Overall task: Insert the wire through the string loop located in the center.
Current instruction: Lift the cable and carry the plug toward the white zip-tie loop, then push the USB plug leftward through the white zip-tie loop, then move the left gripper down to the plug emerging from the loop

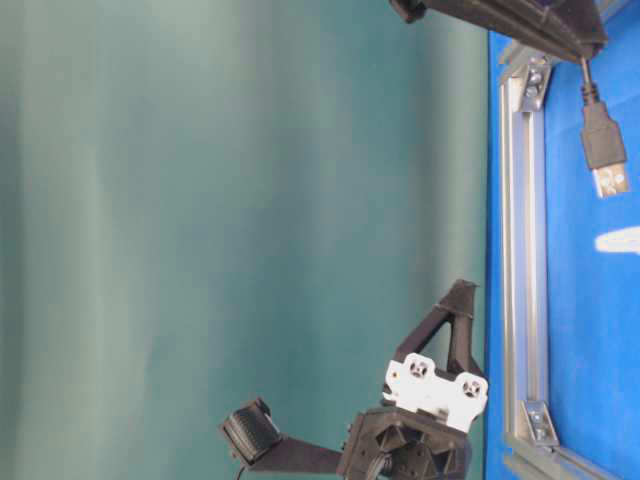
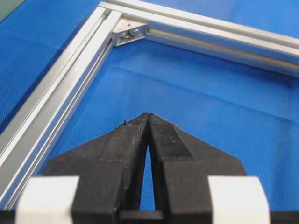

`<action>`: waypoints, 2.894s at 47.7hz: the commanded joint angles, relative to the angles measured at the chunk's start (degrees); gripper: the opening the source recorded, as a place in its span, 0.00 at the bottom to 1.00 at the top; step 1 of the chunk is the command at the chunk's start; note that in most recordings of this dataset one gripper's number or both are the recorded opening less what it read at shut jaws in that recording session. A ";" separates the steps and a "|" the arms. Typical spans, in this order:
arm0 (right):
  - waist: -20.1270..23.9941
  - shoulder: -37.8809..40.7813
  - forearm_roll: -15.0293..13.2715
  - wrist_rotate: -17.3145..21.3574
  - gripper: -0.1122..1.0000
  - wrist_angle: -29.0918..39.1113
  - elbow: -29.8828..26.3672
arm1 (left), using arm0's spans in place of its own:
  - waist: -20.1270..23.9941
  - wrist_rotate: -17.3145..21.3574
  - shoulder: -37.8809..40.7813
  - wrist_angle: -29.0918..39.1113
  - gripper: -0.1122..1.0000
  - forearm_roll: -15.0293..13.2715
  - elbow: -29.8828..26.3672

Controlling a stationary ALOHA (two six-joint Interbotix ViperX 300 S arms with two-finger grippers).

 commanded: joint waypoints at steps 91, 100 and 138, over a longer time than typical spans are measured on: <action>-0.18 9.58 -0.09 -0.79 0.10 -5.19 -8.70 | 0.00 0.09 -2.02 -0.35 0.10 0.35 -0.53; -0.09 13.10 -0.18 -1.32 0.10 -5.19 -12.30 | 0.00 0.09 -2.02 -0.35 0.10 0.35 -0.35; -0.18 14.85 -0.09 -1.41 0.10 -5.19 -14.15 | -5.45 -0.79 -3.96 -0.35 0.10 0.35 2.99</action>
